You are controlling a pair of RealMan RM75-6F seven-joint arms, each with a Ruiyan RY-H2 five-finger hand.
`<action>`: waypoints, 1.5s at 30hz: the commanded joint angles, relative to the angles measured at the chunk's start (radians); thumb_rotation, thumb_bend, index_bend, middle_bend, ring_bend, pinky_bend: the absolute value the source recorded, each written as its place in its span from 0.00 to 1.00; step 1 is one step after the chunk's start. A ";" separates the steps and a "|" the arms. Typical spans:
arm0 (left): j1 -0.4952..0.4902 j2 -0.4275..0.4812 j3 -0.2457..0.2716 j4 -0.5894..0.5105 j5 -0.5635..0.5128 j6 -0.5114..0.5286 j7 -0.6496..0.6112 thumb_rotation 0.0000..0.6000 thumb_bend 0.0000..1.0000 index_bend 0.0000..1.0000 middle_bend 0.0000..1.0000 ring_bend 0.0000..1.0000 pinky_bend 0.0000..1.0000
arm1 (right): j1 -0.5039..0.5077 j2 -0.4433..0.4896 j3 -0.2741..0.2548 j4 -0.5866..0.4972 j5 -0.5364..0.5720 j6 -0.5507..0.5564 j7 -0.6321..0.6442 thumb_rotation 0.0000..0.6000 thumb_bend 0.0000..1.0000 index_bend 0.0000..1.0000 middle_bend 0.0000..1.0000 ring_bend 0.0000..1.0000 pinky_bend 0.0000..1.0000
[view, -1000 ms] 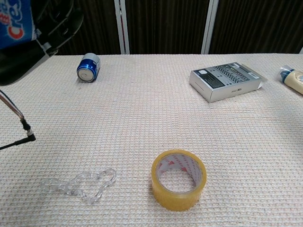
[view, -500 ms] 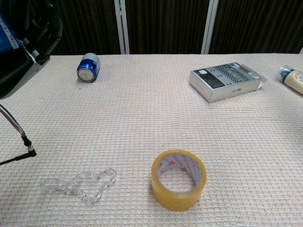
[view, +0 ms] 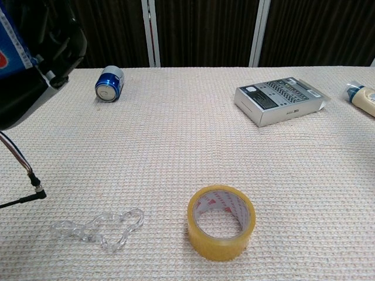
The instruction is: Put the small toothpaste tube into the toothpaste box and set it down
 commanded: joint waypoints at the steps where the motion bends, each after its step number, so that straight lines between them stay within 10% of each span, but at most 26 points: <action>1: 0.007 -0.006 -0.016 -0.004 -0.014 0.071 -0.022 1.00 0.33 0.51 0.49 0.28 0.26 | -0.003 -0.001 0.000 0.001 0.005 0.000 0.002 1.00 0.26 0.36 0.20 0.12 0.00; 23: 0.041 -0.012 -0.043 -0.033 -0.112 0.023 -0.061 1.00 0.31 0.41 0.34 0.24 0.27 | -0.004 -0.019 -0.006 0.010 0.026 -0.019 -0.018 1.00 0.26 0.37 0.20 0.12 0.00; 37: 0.064 0.026 -0.033 -0.058 -0.115 0.005 -0.063 1.00 0.38 0.53 0.56 0.31 0.30 | -0.010 -0.020 -0.007 0.029 0.045 -0.025 0.000 1.00 0.26 0.39 0.20 0.12 0.00; 45: 0.049 0.161 -0.007 -0.315 -0.151 -0.264 0.306 1.00 0.49 0.64 0.70 0.35 0.33 | -0.018 -0.009 -0.013 0.027 0.029 -0.018 0.007 1.00 0.26 0.39 0.20 0.13 0.00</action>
